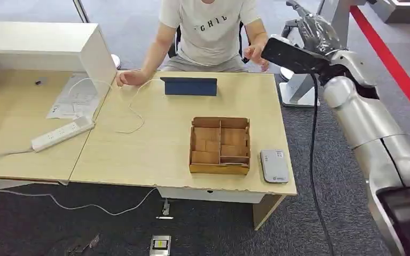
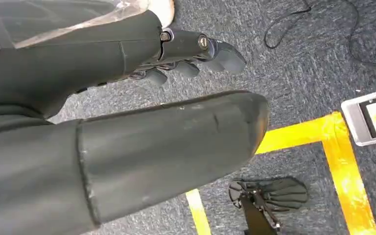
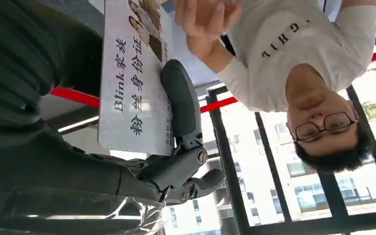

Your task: Pass the card to the sensor for recognition and then transmit it.

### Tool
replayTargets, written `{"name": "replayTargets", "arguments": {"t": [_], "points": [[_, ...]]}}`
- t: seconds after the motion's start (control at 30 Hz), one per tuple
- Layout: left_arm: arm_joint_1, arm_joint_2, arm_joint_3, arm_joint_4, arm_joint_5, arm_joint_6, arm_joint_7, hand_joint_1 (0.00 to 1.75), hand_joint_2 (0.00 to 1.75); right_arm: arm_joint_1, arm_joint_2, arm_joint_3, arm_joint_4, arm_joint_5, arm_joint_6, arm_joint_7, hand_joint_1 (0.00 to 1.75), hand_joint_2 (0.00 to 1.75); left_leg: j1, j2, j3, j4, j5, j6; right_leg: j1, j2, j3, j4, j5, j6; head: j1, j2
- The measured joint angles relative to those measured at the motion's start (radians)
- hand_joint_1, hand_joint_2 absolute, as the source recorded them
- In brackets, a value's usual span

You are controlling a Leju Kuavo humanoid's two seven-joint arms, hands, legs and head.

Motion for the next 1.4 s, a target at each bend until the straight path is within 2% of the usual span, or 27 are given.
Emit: {"name": "replayTargets", "arguments": {"t": [0.3, 0.73, 0.77, 0.8, 1.4], "points": [[0.0, 0.0, -0.017, 0.0, 0.004, -0.003, 0.015, 0.0, 0.0, -0.038, 0.076, 0.033, 0.111, 0.046, 0.013, 0.068, 1.75, 1.75, 0.0, 0.0, 0.0, 0.0, 0.0, 0.0, 0.0, 0.0, -0.001, 0.0, 0.0, 0.0, 0.0, 0.0], [0.022, -0.002, -0.019, 0.0, 0.033, -0.01, -0.001, 0.0, 0.0, -0.048, 0.111, 0.055, 0.196, 0.063, 0.01, 0.07, 1.75, 1.75, 0.0, 0.0, 0.0, 0.0, 0.0, 0.0, 0.0, 0.0, -0.001, 0.0, 0.0, 0.0, 0.0, 0.0], [0.023, -0.002, -0.02, 0.0, 0.033, -0.01, -0.002, 0.0, 0.0, -0.048, 0.111, 0.057, 0.2, 0.063, 0.01, 0.07, 0.37, 1.75, 0.0, 0.0, 0.0, 0.0, 0.0, 0.0, 0.0, 0.0, -0.001, 0.0, 0.0, 0.0, 0.0, 0.0], [0.023, -0.003, -0.02, 0.0, 0.033, -0.01, -0.002, 0.0, 0.0, -0.048, 0.112, 0.058, 0.205, 0.064, 0.01, 0.07, 0.0, 0.0, 0.0, 0.0, 0.0, 0.0, 0.0, 0.0, 0.0, 0.0, -0.001, 0.0, 0.0, 0.0, 0.0, 0.0], [0.029, -0.005, -0.021, 0.0, 0.041, -0.024, -0.018, 0.0, 0.0, -0.036, 0.107, 0.057, 0.237, 0.039, 0.004, 0.028, 0.0, 0.0, 0.0, 0.001, 0.0, 0.0, 0.0, -0.001, 0.0, 0.0, -0.001, 0.0, 0.0, 0.0, 0.0, 0.0]]}}
